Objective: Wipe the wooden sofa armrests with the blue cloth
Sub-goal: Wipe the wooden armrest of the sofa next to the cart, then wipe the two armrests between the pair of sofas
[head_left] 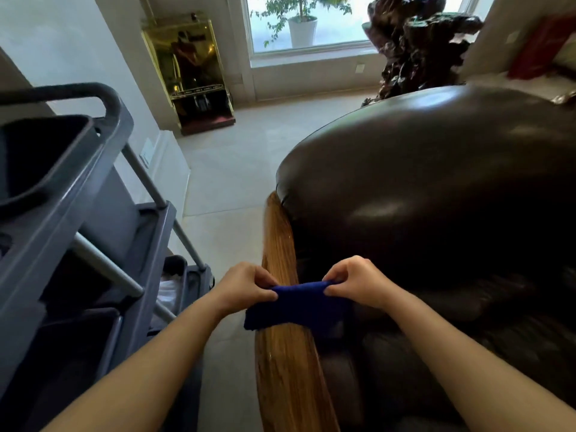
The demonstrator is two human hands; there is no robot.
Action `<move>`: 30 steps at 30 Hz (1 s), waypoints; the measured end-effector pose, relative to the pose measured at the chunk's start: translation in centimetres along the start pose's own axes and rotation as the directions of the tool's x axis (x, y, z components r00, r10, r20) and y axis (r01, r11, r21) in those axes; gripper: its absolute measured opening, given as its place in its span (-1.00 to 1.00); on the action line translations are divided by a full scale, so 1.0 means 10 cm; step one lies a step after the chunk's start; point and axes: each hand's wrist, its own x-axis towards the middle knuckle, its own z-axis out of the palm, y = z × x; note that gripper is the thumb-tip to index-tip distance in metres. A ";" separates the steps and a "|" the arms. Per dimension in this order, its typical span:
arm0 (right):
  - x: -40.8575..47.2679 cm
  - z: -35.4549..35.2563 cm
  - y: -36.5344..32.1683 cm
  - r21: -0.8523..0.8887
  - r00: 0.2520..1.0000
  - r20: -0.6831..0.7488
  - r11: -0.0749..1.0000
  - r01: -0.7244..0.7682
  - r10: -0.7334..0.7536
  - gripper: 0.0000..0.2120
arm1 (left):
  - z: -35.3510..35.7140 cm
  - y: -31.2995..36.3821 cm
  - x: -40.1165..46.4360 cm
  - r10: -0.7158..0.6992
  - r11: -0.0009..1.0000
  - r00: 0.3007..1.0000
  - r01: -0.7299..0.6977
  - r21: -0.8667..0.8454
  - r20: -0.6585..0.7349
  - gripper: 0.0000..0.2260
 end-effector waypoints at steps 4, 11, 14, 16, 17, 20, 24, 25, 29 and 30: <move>-0.48 -0.59 -0.38 -0.024 0.997 -0.076 1.000 0.005 -0.007 -0.80 | -0.32 0.71 -0.23 0.104 0.994 0.994 -0.104 0.021 0.018 -0.86; -1.72 -1.62 -0.74 -0.064 0.964 -0.264 0.998 -0.002 -0.015 -0.84 | -0.42 2.18 -0.67 0.280 0.946 0.954 -0.293 0.138 0.106 -0.88; -2.46 -2.02 -0.71 -0.062 0.945 -0.325 0.998 0.009 -0.028 -0.86 | -0.21 2.85 -0.89 0.332 0.921 0.931 -0.355 0.159 0.155 -0.89; -3.02 -2.26 -0.59 -0.061 0.930 -0.367 0.998 0.011 -0.033 -0.86 | 0.06 3.31 -1.04 0.370 0.905 0.915 -0.394 0.160 0.162 -0.89; -3.33 -2.39 -0.50 -0.062 0.923 -0.384 0.998 0.009 -0.032 -0.87 | 0.25 3.54 -1.13 0.388 0.899 0.906 -0.413 0.146 0.170 -0.90; -4.17 -2.70 -0.19 -0.072 0.907 -0.420 0.997 -0.013 -0.018 -0.90 | 0.84 4.14 -1.33 0.422 0.889 0.881 -0.448 0.091 0.212 -0.89; -5.16 -3.02 0.25 -0.070 0.894 -0.447 0.995 -0.067 0.029 -0.89 | 1.64 4.81 -1.54 0.466 0.865 0.829 -0.501 0.039 0.308 -0.86; -5.35 -3.08 0.34 -0.068 0.892 -0.450 0.995 -0.080 0.041 -0.90 | 1.80 4.94 -1.57 0.479 0.855 0.814 -0.518 0.036 0.330 -0.86; -5.98 -3.31 0.72 -0.048 0.886 -0.456 0.991 -0.125 0.089 -0.91 | 2.42 5.43 -1.64 0.509 0.814 0.750 -0.579 0.048 0.422 -0.88; -6.07 -3.34 0.80 -0.043 0.883 -0.459 0.991 -0.130 0.097 -0.91 | 2.53 5.53 -1.63 0.514 0.804 0.739 -0.592 0.057 0.435 -0.87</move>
